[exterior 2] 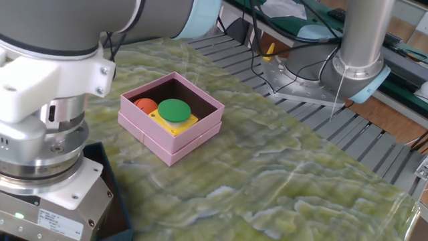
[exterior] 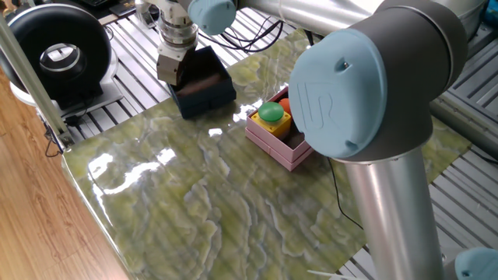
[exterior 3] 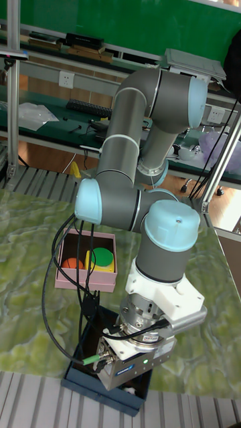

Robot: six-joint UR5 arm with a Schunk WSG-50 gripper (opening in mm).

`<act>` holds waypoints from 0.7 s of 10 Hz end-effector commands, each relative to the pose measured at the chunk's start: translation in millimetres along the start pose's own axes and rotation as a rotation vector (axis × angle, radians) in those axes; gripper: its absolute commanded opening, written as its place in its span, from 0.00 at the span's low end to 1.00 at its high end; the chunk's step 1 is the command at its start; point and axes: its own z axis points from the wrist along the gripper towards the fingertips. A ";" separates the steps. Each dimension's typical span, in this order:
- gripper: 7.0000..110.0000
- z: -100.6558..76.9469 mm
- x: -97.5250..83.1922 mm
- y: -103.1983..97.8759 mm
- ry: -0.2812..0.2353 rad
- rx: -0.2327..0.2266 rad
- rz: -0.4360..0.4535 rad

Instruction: Move an object from one box to another

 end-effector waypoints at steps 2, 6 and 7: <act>0.36 2.6 -0.9 10.3 -0.022 -0.052 -0.005; 0.36 -3.2 2.2 6.6 -0.025 -0.077 -0.062; 0.36 -8.1 5.4 1.4 -0.024 -0.094 -0.105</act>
